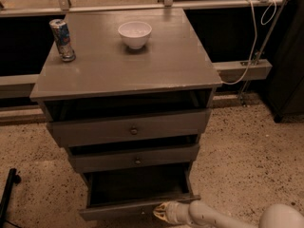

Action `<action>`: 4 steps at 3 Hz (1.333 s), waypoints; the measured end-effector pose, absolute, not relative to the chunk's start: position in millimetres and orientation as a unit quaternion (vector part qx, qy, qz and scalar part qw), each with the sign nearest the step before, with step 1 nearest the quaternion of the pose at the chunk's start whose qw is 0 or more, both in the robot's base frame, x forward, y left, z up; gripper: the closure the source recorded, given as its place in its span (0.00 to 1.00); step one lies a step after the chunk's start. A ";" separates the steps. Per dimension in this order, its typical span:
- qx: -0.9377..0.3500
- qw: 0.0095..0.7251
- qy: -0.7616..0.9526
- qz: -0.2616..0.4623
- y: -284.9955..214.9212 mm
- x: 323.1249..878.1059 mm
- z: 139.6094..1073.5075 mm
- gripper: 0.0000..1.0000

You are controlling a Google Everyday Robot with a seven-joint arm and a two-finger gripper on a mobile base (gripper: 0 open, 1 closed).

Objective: Close bottom drawer

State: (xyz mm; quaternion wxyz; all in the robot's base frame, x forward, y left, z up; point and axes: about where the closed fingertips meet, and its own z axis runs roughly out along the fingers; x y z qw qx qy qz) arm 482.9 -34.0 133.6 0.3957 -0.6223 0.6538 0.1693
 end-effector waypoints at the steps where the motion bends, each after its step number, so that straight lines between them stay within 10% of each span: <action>1: -0.622 0.399 0.653 0.168 -31.8 488.1 131.9 1.00; 4: -0.616 0.421 0.646 0.162 -19.8 560.2 118.9 1.00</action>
Offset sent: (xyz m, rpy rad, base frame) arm 0.1289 -0.0120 -0.0316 0.0304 -0.0665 -0.0871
